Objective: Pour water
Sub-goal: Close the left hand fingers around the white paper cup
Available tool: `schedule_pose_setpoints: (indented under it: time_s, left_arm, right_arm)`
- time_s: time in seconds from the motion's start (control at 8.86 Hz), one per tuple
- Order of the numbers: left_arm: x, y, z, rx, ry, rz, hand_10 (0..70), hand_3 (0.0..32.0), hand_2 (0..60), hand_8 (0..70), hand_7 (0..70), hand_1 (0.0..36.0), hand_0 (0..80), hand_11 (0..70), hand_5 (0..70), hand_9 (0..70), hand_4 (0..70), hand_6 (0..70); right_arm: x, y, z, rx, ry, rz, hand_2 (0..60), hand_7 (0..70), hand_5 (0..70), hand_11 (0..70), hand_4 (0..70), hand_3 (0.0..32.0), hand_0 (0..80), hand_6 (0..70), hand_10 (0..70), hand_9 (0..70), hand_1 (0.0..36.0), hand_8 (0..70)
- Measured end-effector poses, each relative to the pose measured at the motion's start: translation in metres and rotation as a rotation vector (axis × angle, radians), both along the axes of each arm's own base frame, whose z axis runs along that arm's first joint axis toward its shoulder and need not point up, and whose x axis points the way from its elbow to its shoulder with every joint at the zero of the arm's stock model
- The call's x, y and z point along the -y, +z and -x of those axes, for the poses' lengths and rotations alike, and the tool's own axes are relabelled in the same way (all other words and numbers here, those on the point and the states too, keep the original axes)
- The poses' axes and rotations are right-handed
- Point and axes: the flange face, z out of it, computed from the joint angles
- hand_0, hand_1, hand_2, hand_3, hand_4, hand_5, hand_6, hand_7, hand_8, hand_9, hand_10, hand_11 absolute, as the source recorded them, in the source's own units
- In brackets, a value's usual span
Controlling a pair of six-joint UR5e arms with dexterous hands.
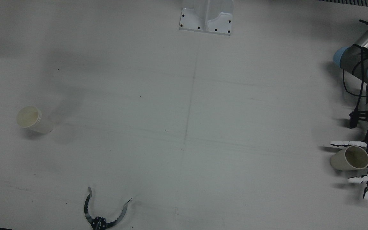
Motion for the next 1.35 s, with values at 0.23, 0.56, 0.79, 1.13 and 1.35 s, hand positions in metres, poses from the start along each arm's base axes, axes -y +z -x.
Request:
schedule_pose_setpoints:
  time_s: [0.23, 0.56, 0.79, 1.13, 1.35]
  left_arm:
    - [-0.001, 0.001, 0.003, -0.002, -0.025, 0.007, 11.0, 0.0, 60.0, 6.5, 17.9, 36.0, 62.7, 18.5, 70.0, 9.2, 70.0, 16.3]
    - [-0.001, 0.002, 0.005, -0.005, -0.030, 0.009, 11.2, 0.0, 60.0, 7.0, 18.4, 36.0, 63.8, 18.9, 70.0, 9.7, 70.0, 17.0]
    - [-0.002, -0.002, 0.005, -0.008, -0.021, 0.016, 11.2, 0.0, 60.0, 8.3, 22.2, 36.0, 73.6, 18.9, 70.0, 11.5, 70.0, 19.9]
    - [-0.006, -0.046, 0.007, -0.001, -0.006, 0.072, 10.7, 0.0, 60.0, 8.5, 21.3, 36.0, 80.0, 18.6, 70.0, 11.5, 70.0, 19.4]
    - [-0.010, -0.062, 0.002, 0.001, 0.008, 0.083, 10.5, 0.0, 60.0, 8.4, 21.1, 36.0, 80.0, 18.3, 70.0, 11.4, 70.0, 19.3]
  right_arm:
    - [0.000, 0.000, 0.001, 0.000, -0.003, 0.001, 29.3, 16.4, 25.5, 7.7, 17.1, 0.0, 50.9, 6.7, 4.1, 6.1, 21.1, 2.5]
    - [0.000, 0.003, 0.002, 0.000, -0.003, 0.006, 29.2, 16.7, 25.5, 7.8, 17.2, 0.4, 51.1, 6.9, 4.1, 6.1, 21.2, 2.5]
    - [0.000, 0.003, 0.000, 0.002, 0.000, 0.007, 29.0, 16.7, 25.3, 7.9, 17.1, 1.2, 50.4, 6.6, 4.2, 6.4, 20.4, 2.6]
    - [-0.003, 0.005, -0.004, 0.006, 0.008, 0.012, 30.6, 16.7, 25.5, 8.2, 16.8, 0.2, 50.6, 6.7, 4.4, 6.7, 21.0, 4.1]
    - [-0.013, 0.040, -0.008, 0.002, 0.012, 0.052, 36.6, 16.2, 24.6, 10.1, 17.0, 0.0, 52.0, 6.9, 5.6, 7.5, 23.9, 5.4]
